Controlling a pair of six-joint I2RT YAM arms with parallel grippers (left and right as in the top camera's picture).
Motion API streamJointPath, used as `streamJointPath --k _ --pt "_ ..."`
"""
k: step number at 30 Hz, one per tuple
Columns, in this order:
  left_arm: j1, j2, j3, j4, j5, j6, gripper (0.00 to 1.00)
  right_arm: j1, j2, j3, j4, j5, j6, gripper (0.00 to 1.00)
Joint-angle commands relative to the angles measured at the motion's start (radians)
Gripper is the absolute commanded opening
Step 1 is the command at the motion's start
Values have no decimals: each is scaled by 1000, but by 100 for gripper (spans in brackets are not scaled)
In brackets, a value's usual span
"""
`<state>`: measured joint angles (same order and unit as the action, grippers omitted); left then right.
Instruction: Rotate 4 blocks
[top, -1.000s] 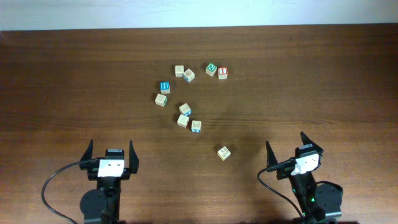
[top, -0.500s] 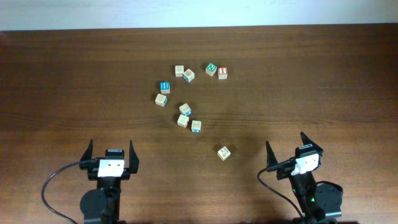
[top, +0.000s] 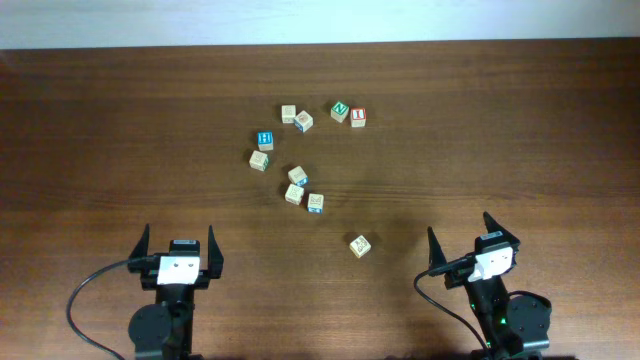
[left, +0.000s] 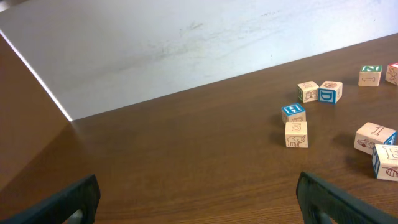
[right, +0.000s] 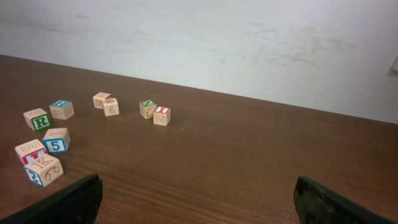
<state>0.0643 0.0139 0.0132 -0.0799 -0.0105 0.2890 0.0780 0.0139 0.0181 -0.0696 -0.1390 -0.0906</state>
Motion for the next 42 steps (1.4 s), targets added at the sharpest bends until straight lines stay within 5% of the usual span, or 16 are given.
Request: streamJointPath --k 1,12,16,19,27,32,35,39,42 --pt "4 -7 -4 -4 7 8 99 -7 -11 -13 5 13 -7 98" --pt "4 -7 -4 0 -8 8 99 -7 -11 -13 54 17 -6 98" --pt "4 -6 32 133 130 -11 99 -6 -6 12 153 -190 -6 98" --pt "4 84 209 51 158 -11 99 -6 66 144 105 -277 -5 98" --pt "4 663 613 -96 346 -11 99 -6 717 788 -351 -457 -6 98" --pt "3 1064 954 -441 374 -11 99 17 1207 1067 -677 -539 -6 98" --pt "2 1257 1111 -603 435 -11 99 66 1395 1128 -779 -541 4 98" --pt "1 1449 1129 -611 641 -18 99 67 1614 1127 -784 -626 1 98" --pt "1 1508 1128 -620 652 -161 99 142 1725 1126 -803 -628 1 97"
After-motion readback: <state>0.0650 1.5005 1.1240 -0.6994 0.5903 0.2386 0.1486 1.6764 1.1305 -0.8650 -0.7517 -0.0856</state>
